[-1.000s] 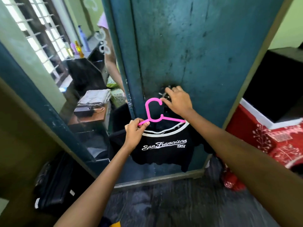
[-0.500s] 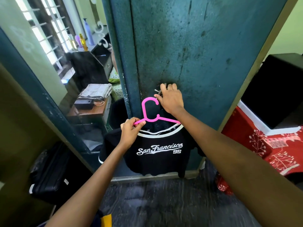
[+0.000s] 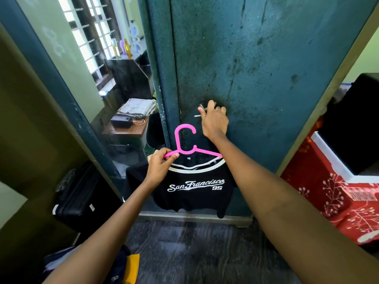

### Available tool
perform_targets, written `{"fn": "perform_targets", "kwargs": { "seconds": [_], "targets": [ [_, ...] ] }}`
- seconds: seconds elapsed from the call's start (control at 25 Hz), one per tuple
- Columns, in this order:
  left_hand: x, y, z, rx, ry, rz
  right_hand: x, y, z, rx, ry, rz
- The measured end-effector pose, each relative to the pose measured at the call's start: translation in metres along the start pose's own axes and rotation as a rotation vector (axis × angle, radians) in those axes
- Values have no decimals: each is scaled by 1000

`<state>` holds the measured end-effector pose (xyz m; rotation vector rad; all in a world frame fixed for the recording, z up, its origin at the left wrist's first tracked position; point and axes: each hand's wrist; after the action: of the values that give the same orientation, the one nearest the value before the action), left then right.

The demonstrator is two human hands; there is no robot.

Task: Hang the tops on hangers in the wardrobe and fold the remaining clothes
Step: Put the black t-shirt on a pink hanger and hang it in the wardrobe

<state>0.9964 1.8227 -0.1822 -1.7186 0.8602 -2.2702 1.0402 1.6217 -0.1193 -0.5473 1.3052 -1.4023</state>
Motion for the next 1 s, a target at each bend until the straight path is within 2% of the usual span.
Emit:
{"fn": "perform_targets", "kwargs": {
  "seconds": [0.2, 0.64, 1.0],
  "targets": [
    [-2, -11, -16, 55, 10, 22, 0, 1, -1, 3, 83, 294],
    [-8, -10, -72, 99, -4, 36, 13, -12, -27, -55, -26, 288],
    [13, -9, -144, 50, 33, -31, 50, -49, -114, -90, -121, 295]
  ]
}}
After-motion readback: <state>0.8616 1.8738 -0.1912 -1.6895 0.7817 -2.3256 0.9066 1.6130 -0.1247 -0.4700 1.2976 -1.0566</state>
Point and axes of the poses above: each hand's wrist, its own z-axis towards the middle knuckle, its own y-axis out of the palm, x = y × z, and after that the axes turned 7 degrees about -x, right-handed
